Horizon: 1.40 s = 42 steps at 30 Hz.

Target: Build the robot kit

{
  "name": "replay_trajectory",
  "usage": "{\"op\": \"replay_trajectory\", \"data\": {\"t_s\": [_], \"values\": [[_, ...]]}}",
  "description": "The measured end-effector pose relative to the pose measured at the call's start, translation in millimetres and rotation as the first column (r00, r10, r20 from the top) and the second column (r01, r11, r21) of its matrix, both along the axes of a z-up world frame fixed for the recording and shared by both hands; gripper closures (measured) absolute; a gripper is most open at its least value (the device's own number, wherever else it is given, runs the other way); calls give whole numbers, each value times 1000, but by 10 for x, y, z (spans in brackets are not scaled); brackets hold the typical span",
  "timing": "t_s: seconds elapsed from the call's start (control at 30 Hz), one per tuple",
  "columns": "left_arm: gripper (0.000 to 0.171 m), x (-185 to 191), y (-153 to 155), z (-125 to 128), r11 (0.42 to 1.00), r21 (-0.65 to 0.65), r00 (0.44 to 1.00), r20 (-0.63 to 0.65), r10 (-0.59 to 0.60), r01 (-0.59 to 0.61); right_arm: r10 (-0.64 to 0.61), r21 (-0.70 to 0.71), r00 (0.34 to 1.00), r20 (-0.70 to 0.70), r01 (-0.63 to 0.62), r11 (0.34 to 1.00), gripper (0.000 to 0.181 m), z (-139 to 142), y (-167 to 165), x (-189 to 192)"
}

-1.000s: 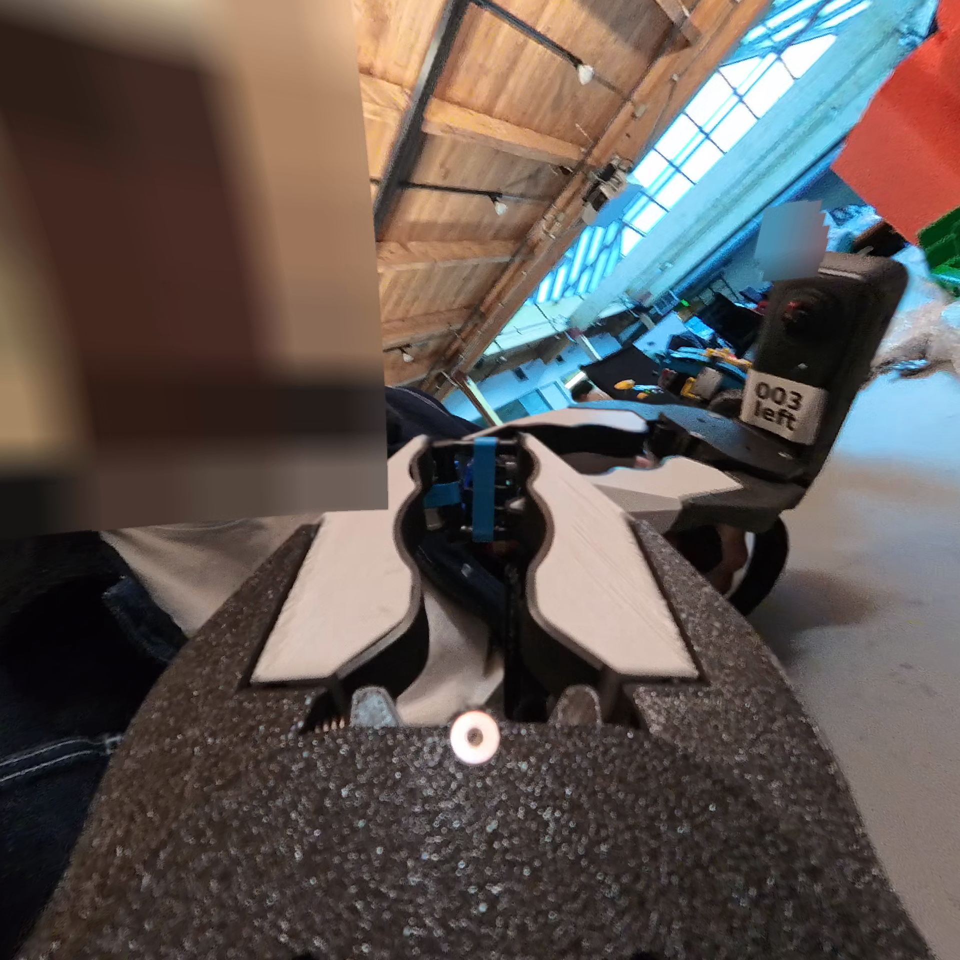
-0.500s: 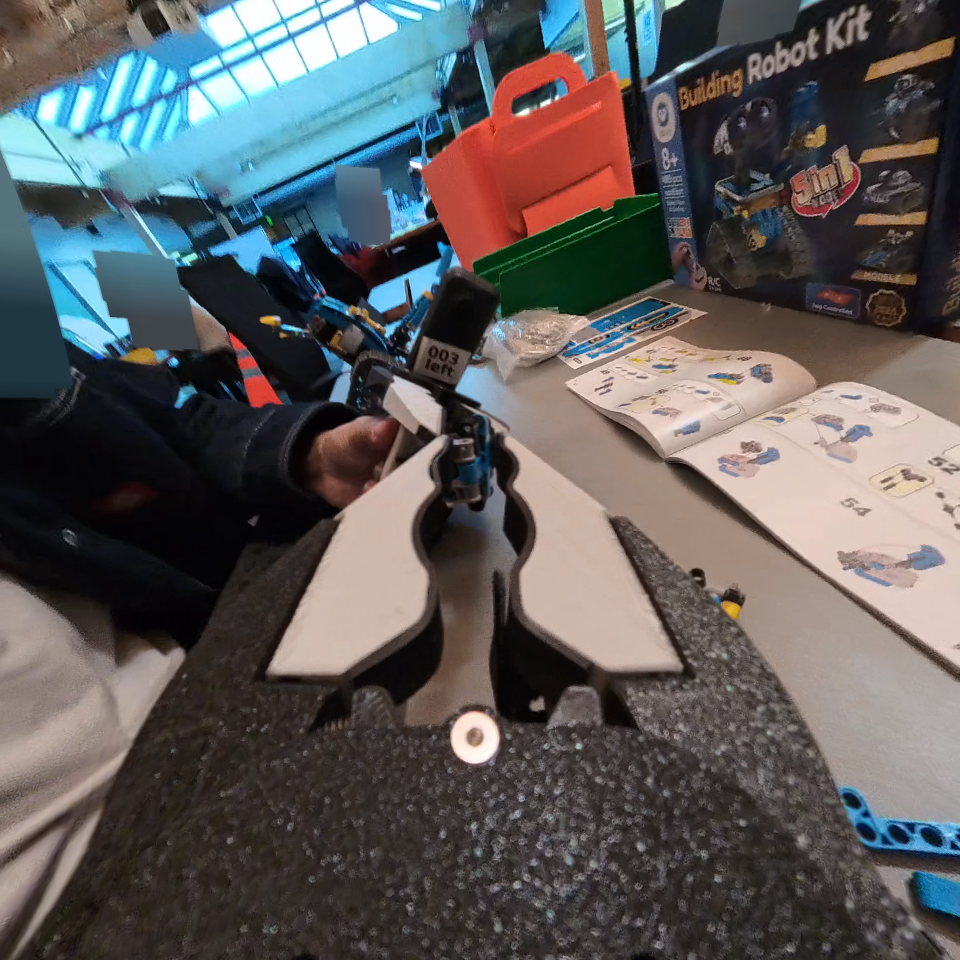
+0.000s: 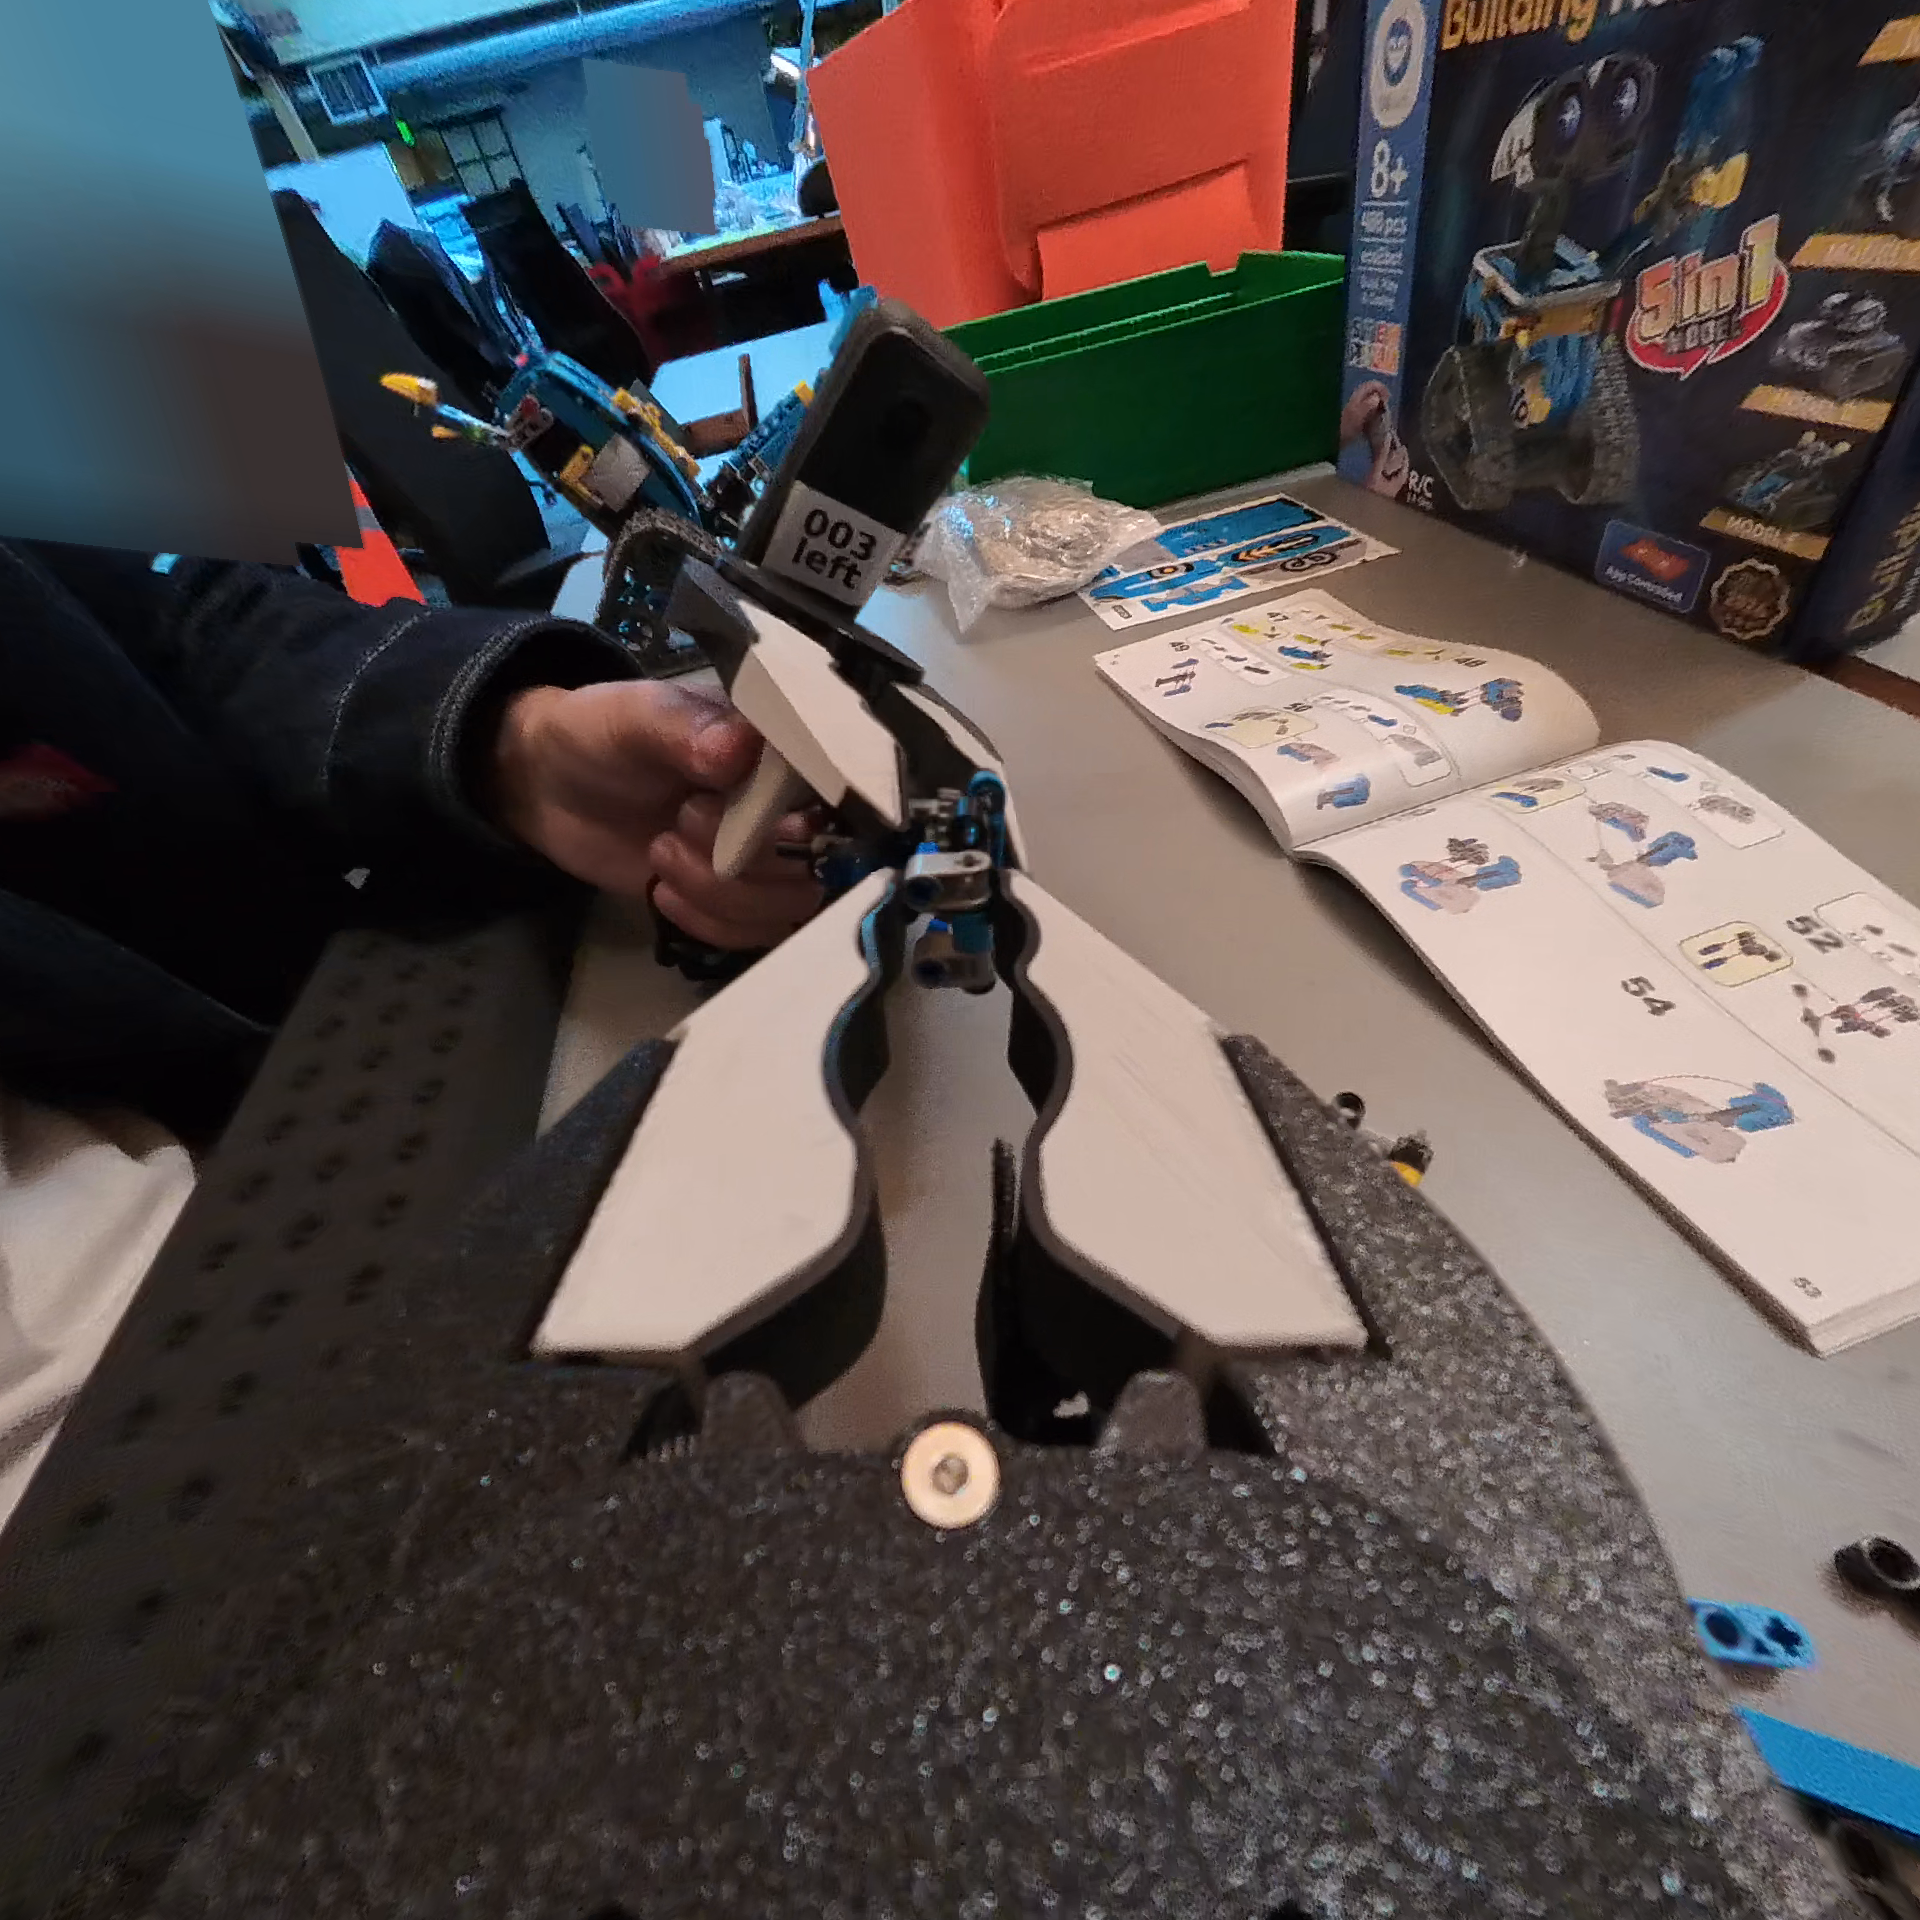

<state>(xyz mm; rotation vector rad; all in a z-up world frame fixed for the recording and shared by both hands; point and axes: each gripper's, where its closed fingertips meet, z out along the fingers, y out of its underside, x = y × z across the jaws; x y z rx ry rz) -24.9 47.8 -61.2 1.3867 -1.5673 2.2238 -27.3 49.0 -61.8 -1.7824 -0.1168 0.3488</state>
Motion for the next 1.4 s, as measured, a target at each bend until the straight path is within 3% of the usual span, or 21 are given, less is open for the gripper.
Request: {"op": "replay_trajectory", "data": {"t_s": [0.07,0.17,0.23,0.4,0.6,0.77,0.9,1.1,1.27,1.4], "values": [[145,-19,-30,-16,997,72,1000,26,-1,-1,8,-25,999,-41,-9,1000,167,-2,-14,13],[145,-56,-58,5,975,221,993,118,-1,-26,65,-51,962,-266,-82,995,167,-28,-39,26],[144,-89,-76,64,975,222,988,150,-18,-16,96,-28,935,-342,-113,993,167,1,-60,17],[144,-137,-39,210,994,103,985,165,-49,33,140,-1,915,-378,-152,988,167,41,-74,-54],[145,-183,-36,203,981,190,974,210,-88,48,187,35,871,-454,-192,981,168,111,-100,-93],[159,-251,-103,177,970,226,964,226,-138,86,206,15,883,-421,-220,975,167,58,-98,-173],[161,-210,-61,79,980,161,984,116,-137,117,191,-36,953,-236,-205,978,167,-20,-106,-218],[161,-220,-102,-54,972,177,985,47,-166,155,199,-131,976,-89,-209,969,168,-164,-131,-255],[161,-292,-181,-168,937,289,975,43,-218,197,266,-229,963,-52,-271,935,168,-297,-206,-337],[162,-388,-297,-402,853,454,957,-1,-290,259,352,-351,934,-63,-351,868,167,-604,-318,-472]]}}
